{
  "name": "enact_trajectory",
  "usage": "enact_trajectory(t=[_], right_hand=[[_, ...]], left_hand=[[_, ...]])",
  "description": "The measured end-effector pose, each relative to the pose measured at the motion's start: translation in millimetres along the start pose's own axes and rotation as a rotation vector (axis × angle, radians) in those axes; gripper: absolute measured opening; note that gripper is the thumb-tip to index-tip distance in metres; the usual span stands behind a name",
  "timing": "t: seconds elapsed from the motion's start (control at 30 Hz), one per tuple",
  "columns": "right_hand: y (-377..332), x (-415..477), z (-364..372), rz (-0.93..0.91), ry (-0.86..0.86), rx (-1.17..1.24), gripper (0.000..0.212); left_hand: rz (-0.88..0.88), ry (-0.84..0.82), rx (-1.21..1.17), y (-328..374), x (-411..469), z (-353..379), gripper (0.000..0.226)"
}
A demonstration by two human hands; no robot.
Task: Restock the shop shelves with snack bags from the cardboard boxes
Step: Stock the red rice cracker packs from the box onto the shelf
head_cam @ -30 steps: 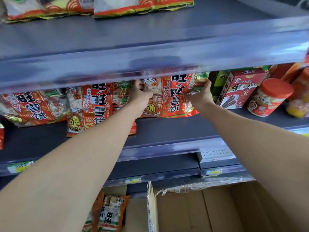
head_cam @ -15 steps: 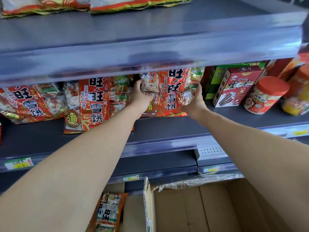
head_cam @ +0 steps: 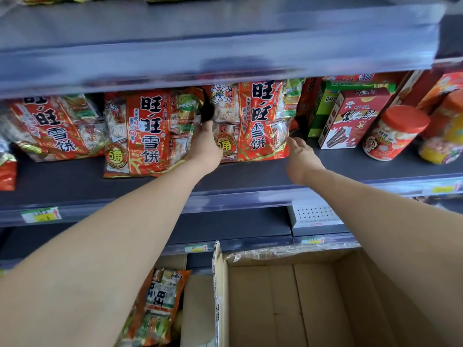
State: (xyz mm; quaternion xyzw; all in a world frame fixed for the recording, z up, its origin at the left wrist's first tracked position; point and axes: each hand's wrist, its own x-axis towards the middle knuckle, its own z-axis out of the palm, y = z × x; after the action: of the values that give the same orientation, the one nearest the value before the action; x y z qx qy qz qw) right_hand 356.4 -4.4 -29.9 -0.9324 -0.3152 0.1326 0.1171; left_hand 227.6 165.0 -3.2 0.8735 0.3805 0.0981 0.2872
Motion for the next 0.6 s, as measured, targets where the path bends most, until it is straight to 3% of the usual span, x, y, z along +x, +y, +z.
enact_trajectory(t=[0.27, 0.6], right_hand=[[-1.6, -75.4, -4.9, -0.233, -0.012, -0.150, 0.036], [-82.5, -187.5, 29.5, -0.539, -0.136, -0.296, 0.040]], left_hand=[[0.066, -0.035, -0.022, -15.9, -112.8, -11.8, 0.049], [-0.040, -0.051, 0.064, -94.6, -265.3, -53.8, 0.043]])
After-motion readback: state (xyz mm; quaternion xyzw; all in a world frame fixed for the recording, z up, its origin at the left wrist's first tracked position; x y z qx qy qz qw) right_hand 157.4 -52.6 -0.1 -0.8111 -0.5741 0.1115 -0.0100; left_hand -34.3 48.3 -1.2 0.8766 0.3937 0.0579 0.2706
